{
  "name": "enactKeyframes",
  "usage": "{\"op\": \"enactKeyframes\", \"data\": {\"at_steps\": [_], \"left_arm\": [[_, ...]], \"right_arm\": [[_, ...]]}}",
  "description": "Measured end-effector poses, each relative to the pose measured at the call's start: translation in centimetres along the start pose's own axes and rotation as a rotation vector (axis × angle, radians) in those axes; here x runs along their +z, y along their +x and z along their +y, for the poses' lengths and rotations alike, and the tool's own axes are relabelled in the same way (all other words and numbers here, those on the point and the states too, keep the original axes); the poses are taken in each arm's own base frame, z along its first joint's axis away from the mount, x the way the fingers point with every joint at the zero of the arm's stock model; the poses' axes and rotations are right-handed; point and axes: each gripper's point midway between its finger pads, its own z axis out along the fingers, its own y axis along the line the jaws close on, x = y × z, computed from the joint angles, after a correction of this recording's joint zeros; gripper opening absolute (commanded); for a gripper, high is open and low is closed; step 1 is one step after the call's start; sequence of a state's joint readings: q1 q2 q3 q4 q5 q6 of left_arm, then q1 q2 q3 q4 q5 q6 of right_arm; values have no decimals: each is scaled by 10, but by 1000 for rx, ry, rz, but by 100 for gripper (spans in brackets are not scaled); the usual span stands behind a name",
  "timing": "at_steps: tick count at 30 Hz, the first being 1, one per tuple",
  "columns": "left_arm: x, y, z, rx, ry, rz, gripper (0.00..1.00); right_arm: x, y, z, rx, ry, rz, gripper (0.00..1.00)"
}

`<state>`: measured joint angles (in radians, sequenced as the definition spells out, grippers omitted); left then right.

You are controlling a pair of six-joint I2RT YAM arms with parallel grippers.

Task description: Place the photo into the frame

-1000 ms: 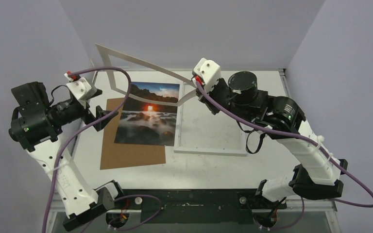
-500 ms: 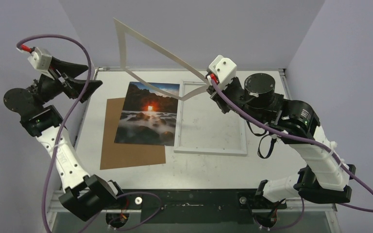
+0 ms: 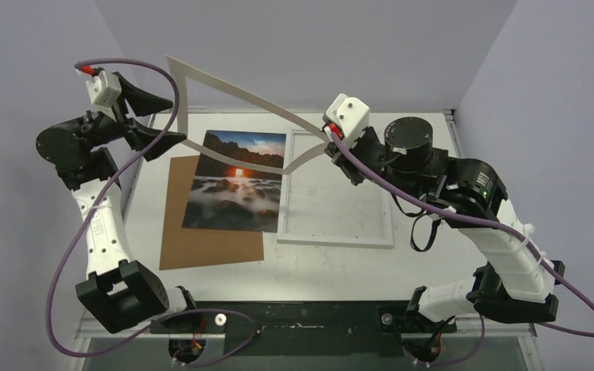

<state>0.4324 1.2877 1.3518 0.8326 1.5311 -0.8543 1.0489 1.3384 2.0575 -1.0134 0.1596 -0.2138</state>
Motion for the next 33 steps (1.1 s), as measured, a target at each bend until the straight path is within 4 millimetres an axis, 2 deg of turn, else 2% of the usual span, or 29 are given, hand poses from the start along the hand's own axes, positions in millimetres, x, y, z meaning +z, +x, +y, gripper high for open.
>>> {"op": "enactKeyframes", "data": {"at_steps": [6, 10, 13, 20, 24, 29, 31, 32, 33], "left_arm": [[0, 17, 21, -25, 15, 14, 91], [-2, 17, 23, -5, 8, 14, 90], [0, 16, 21, 18, 17, 13, 88], [20, 19, 6, 43, 94, 8, 87], [25, 24, 10, 37, 112, 7, 81], [35, 37, 19, -16, 144, 9, 73], [40, 42, 21, -34, 162, 10, 74], [42, 44, 21, -38, 168, 10, 77], [44, 45, 21, -42, 174, 11, 85]], "right_arm": [[4, 3, 3, -16, -13, 13, 5], [9, 6, 0, -21, -17, 23, 5], [15, 11, -9, -19, -9, 40, 5], [33, 25, -26, -22, -19, 69, 5], [37, 24, -41, -13, -30, 41, 5], [46, 28, -73, 27, -14, 9, 5], [56, 31, -78, 39, -32, 9, 5], [62, 34, -79, 45, -44, 12, 5], [67, 37, -80, 50, -55, 17, 5]]}}
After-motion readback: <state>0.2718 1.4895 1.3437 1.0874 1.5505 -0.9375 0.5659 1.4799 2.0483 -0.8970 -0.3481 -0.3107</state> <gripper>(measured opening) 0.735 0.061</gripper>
